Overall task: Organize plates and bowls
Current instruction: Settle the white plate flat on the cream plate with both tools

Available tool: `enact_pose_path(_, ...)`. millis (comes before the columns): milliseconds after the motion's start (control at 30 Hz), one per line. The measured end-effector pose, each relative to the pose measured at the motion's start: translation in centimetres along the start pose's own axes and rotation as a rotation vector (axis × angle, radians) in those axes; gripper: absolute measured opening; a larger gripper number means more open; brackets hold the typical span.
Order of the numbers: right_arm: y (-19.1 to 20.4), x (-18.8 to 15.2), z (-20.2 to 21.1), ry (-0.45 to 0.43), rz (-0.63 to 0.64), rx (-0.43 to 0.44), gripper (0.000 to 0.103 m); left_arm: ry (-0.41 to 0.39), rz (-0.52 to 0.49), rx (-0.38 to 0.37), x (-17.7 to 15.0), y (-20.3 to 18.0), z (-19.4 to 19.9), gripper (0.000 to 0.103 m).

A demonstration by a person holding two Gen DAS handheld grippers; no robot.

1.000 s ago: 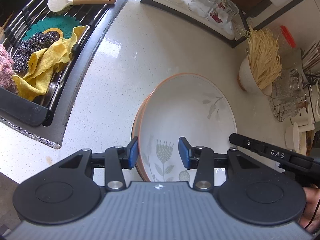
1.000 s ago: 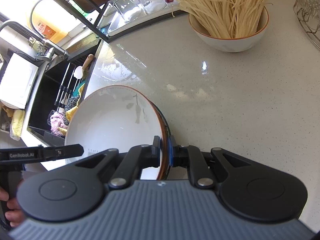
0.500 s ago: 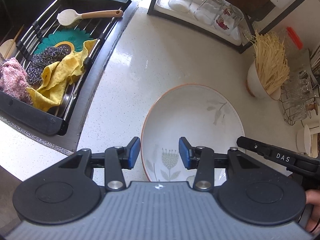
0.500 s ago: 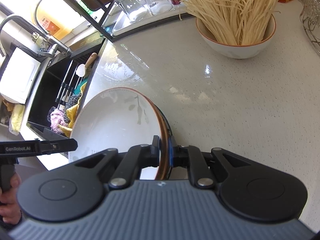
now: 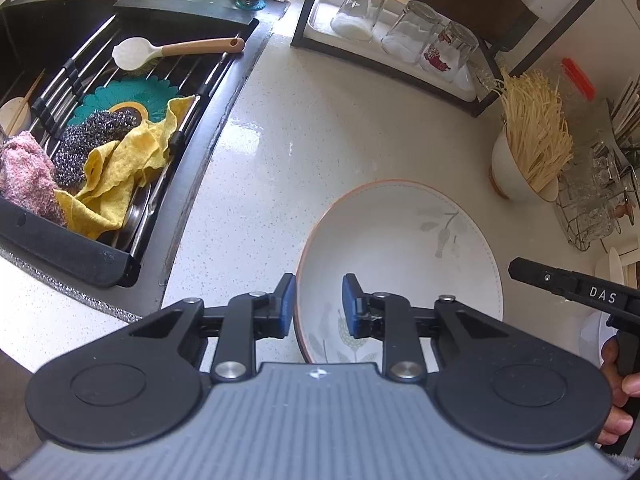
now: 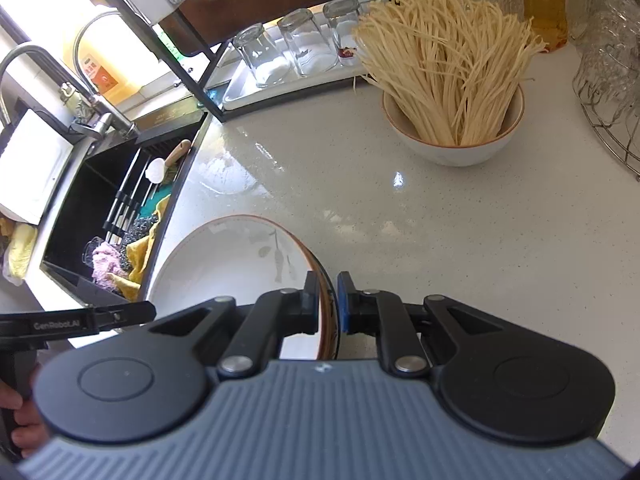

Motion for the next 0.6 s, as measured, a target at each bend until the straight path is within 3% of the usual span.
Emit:
enact_pose_path(233, 0.6, -0.6, -0.9, 0.038, -0.034, 0.022, 0.014, -0.006, -0.006, -0.021, 0.2, 0.6, -0.4, 0.018)
enact_pose_path(333, 0.9, -0.8, -1.1, 0.052, -0.031, 0.013, 0.014, -0.021, -0.044, -0.014, 0.1, 0.6, -0.4, 0.009)
enact_pose_path(600, 1.3, -1.2, -1.3, 0.065, -0.006, -0.030, 0.012, -0.032, -0.103, -0.012, -0.3, 0.3, -0.6, 0.007)
Point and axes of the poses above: each gripper's, at about its wrist camera, not at the fingertips, and z roughly against the way its jaws point, y to its left, x to its top, the point moved 4 cm from there along -z, roughly the way its jaws point, and after that the axes turned 13 degrees about z, right-handed, at the moved point
